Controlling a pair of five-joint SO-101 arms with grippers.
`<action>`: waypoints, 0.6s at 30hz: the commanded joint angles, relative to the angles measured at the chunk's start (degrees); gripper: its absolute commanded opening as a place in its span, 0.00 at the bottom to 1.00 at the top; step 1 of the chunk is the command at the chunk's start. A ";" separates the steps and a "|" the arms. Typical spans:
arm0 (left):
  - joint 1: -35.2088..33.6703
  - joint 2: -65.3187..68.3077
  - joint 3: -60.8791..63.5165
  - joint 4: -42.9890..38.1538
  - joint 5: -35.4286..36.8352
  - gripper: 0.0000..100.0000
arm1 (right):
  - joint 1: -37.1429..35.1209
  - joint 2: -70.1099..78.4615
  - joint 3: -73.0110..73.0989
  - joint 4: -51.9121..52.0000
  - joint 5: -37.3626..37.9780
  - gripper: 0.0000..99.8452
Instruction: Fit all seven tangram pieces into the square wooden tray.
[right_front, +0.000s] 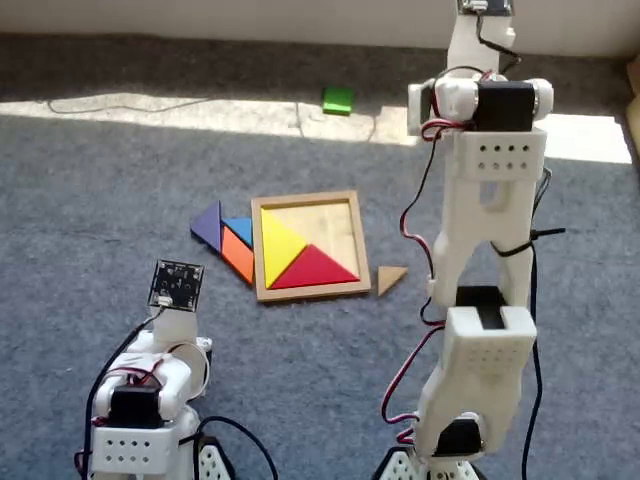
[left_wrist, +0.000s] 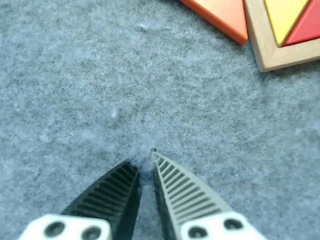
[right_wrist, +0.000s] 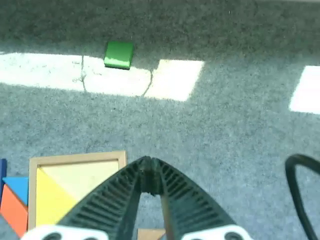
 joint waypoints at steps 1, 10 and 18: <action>-0.48 -1.27 1.19 0.18 -0.18 0.01 | -0.40 -12.35 12.00 -0.40 -0.44 0.00; -0.48 -1.27 1.19 0.18 -0.18 0.01 | 0.75 -22.37 28.97 -1.19 -0.35 0.01; -0.48 -1.27 1.19 0.18 -0.18 0.01 | 5.23 -23.25 34.86 -0.92 0.35 0.01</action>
